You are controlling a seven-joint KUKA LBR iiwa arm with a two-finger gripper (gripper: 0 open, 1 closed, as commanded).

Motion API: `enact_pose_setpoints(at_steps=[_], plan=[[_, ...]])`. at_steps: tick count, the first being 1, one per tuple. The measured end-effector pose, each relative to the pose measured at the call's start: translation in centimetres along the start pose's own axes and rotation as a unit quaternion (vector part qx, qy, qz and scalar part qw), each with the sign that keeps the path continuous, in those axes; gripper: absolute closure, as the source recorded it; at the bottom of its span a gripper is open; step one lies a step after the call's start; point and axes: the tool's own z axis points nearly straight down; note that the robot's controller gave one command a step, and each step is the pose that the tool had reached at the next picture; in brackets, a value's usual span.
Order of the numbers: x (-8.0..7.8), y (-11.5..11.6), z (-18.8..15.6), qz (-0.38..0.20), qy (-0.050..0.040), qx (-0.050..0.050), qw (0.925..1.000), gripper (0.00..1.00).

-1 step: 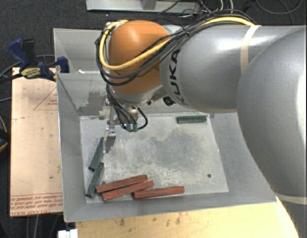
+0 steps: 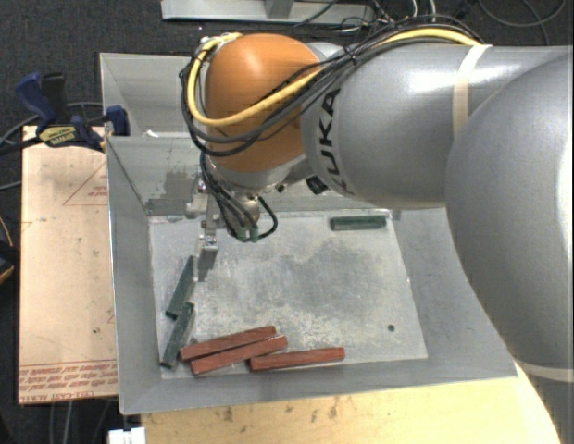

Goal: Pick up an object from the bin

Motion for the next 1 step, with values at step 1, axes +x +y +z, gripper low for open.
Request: enact_pose_setpoints(at_steps=[1], plan=[[-0.30, -0.02, 4.34, -0.073, -0.0015, 0.000, 0.9973, 0.00]])
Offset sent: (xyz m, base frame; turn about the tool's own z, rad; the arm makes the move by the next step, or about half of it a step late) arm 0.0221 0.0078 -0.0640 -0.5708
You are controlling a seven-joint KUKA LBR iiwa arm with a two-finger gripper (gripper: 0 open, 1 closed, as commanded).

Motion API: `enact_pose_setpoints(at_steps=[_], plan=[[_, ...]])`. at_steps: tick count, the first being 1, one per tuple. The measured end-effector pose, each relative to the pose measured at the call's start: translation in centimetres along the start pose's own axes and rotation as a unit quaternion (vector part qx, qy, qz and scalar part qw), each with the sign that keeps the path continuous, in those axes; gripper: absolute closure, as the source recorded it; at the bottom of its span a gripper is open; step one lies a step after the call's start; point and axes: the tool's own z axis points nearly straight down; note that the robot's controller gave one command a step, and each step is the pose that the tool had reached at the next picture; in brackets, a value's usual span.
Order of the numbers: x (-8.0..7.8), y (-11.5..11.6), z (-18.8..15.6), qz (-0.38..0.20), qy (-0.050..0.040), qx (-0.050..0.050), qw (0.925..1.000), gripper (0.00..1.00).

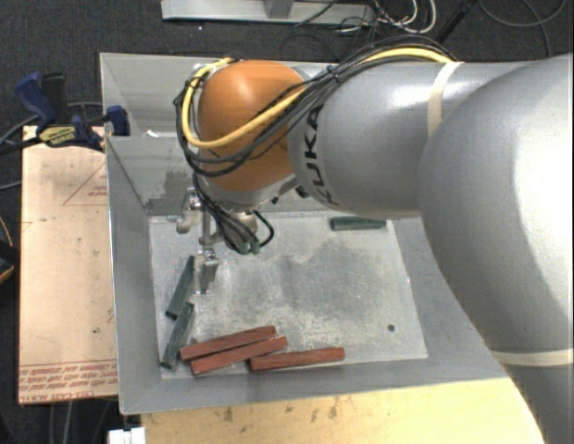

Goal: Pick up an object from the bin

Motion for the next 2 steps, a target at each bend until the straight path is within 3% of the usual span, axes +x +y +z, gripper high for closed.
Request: enact_pose_setpoints(at_steps=[1, 2], plan=[[-1.3, 0.4, 1.7, -0.178, 0.0005, 0.000, 0.9840, 0.00], [-0.7, 0.7, 2.8, -0.232, 0.0016, 0.000, 0.9727, 0.00]])
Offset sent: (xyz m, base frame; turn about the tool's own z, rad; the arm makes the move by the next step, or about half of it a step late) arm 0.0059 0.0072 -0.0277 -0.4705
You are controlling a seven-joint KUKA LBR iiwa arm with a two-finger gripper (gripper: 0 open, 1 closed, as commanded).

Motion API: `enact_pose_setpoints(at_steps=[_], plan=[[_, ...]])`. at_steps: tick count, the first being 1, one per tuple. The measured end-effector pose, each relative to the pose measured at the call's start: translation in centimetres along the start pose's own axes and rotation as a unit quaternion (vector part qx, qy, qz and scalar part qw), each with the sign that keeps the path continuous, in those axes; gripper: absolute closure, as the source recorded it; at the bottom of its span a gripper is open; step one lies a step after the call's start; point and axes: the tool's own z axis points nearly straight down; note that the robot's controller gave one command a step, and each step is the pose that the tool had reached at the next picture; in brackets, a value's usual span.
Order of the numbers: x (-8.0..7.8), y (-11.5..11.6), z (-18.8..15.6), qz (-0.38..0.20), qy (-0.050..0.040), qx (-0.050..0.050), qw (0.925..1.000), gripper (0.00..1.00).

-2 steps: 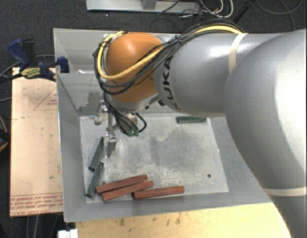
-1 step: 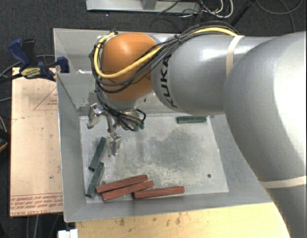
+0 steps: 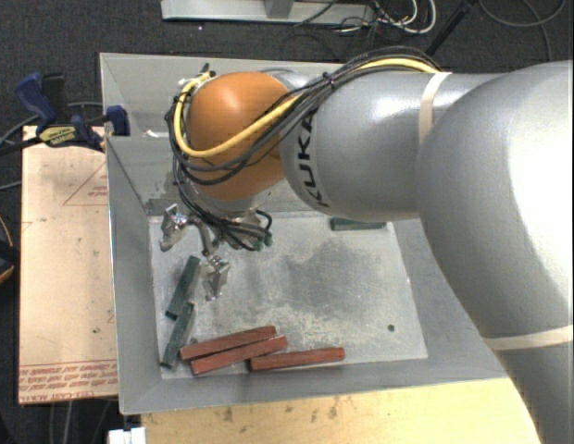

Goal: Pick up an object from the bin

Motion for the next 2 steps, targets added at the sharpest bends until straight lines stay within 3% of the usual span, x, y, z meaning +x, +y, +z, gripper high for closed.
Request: enact_pose_setpoints(at_steps=[1, 2], plan=[[-1.57, 0.72, 4.70, -0.159, -0.0019, 0.001, 0.9873, 0.00], [-1.27, 1.47, 5.51, -0.277, -0.0079, 0.003, 0.9608, 1.00]])
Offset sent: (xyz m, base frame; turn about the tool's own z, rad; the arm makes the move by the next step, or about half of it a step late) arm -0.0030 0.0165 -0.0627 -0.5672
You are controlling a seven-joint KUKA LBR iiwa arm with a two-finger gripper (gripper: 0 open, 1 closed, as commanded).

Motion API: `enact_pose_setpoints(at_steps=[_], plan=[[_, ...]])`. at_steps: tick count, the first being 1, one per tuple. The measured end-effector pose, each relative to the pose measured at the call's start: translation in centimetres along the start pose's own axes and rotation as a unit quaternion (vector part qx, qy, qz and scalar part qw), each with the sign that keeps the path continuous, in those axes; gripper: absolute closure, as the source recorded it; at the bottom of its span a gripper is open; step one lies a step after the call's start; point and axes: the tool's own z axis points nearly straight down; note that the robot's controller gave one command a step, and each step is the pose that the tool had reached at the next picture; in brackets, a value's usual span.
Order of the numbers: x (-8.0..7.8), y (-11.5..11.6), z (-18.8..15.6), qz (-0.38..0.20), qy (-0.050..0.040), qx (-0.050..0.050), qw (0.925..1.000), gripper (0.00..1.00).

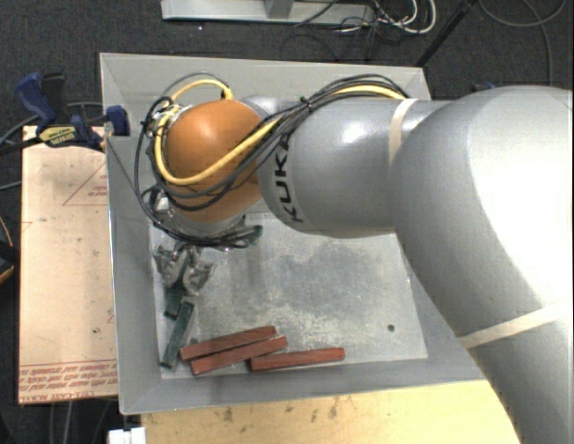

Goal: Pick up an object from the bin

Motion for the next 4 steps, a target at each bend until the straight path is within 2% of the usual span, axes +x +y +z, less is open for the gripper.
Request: enact_pose_setpoints(at_steps=[2, 4], plan=[[0.1, 0.1, -0.2, 0.000, 0.0017, -0.002, 1.0000, 1.00], [0.1, 0.2, -2.4, 0.001, 0.0060, -0.006, 1.0000, 1.00]])
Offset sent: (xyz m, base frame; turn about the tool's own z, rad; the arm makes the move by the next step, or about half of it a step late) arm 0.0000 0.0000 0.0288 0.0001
